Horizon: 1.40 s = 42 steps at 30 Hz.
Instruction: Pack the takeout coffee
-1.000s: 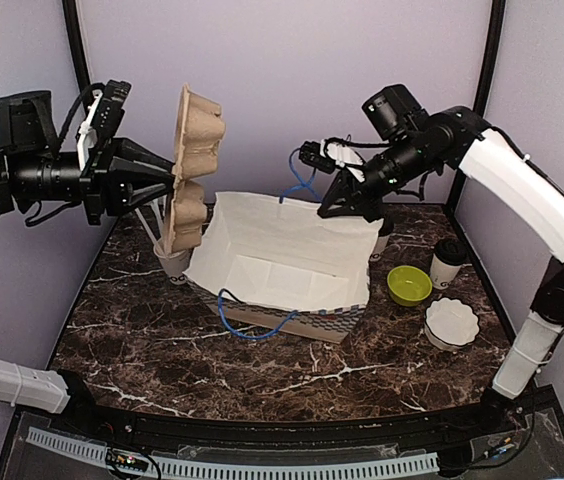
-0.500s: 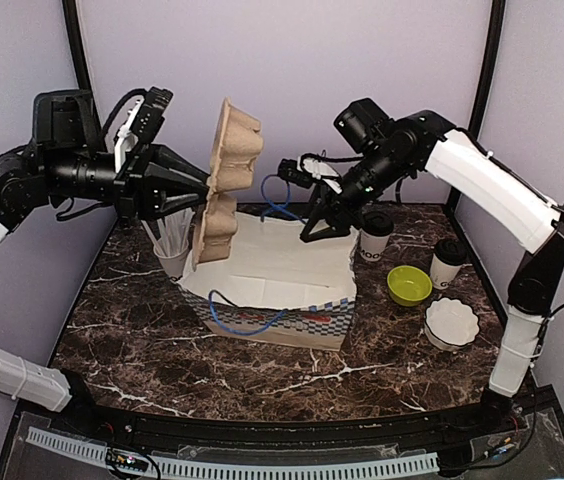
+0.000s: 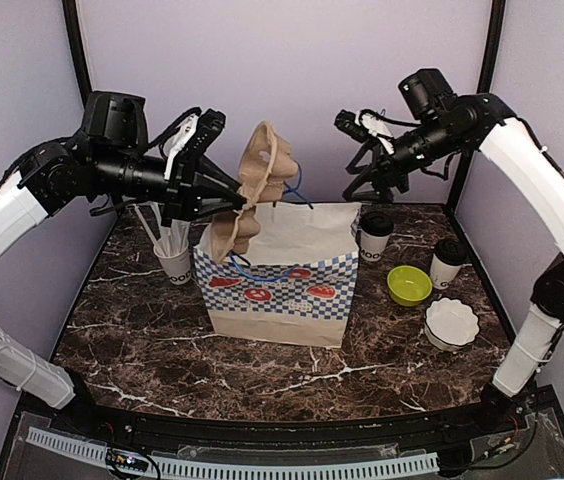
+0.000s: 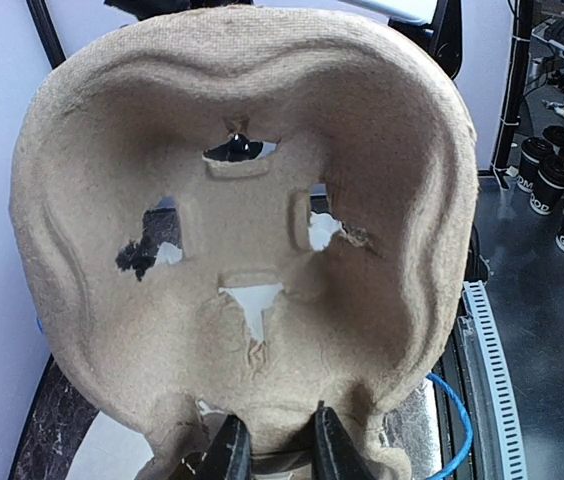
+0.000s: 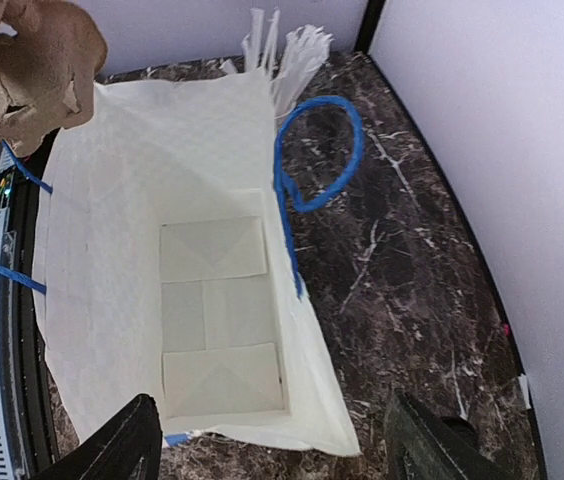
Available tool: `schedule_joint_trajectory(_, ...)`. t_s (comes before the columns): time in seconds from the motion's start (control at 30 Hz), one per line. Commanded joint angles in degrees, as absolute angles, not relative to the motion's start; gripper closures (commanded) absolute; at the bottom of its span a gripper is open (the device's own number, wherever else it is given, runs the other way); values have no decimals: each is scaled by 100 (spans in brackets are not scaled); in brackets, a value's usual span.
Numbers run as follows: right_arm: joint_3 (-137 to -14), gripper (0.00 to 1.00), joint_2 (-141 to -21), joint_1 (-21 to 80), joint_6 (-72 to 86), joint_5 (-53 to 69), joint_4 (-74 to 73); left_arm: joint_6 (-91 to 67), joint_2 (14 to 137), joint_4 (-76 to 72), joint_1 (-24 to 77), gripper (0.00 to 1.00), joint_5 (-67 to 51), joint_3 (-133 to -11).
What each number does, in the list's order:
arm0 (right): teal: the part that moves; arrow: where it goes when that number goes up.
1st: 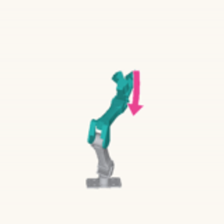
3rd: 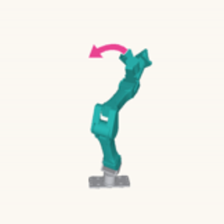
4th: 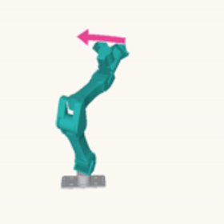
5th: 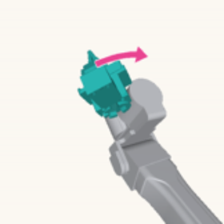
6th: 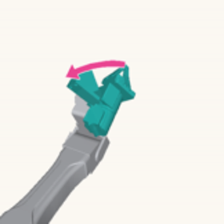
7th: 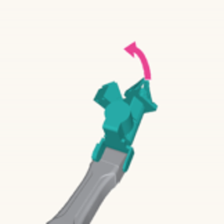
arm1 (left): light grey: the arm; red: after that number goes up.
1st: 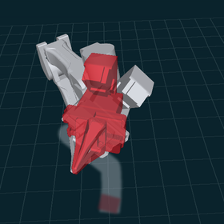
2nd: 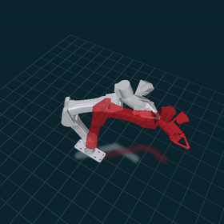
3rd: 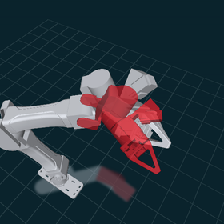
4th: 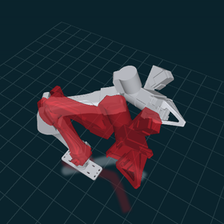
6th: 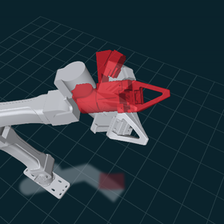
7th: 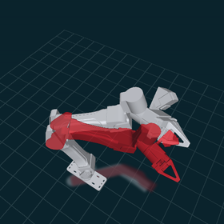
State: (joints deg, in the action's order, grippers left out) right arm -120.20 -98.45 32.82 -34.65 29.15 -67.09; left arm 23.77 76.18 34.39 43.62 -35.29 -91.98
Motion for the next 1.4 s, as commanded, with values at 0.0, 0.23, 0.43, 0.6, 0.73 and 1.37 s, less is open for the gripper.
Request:
schedule_joint_trajectory(0.0, -11649, 23, -9379, 2734, -3369, 3268, -6230, 2674, 7633, 3266, 4378, 80, -3424, -9533)
schedule_joint_trajectory(0.23, -10758, 24, -9305, 2023, -2745, 3299, -5080, 2848, 7860, 2960, 4381, 79, -3370, -9935)
schedule_joint_trajectory(0.43, -10618, 29, -9881, 1863, -2182, 3040, -4345, 3008, 8166, 2813, 4375, 79, -3095, -10203)
schedule_joint_trajectory(0.6, -11006, 35, -10814, 1891, -1876, 3070, -4215, 3083, 8379, 2715, 4372, 79, -2841, -10432)
schedule_joint_trajectory(0.73, -11623, 38, -11797, 2048, -1876, 3235, -4473, 3127, 8392, 2728, 4375, 79, -2804, -10532)
schedule_joint_trajectory(1.37, -12023, 42, -13523, 3461, -3053, 4580, -5937, 2858, 7897, 3250, 4368, 79, -3023, -10075)
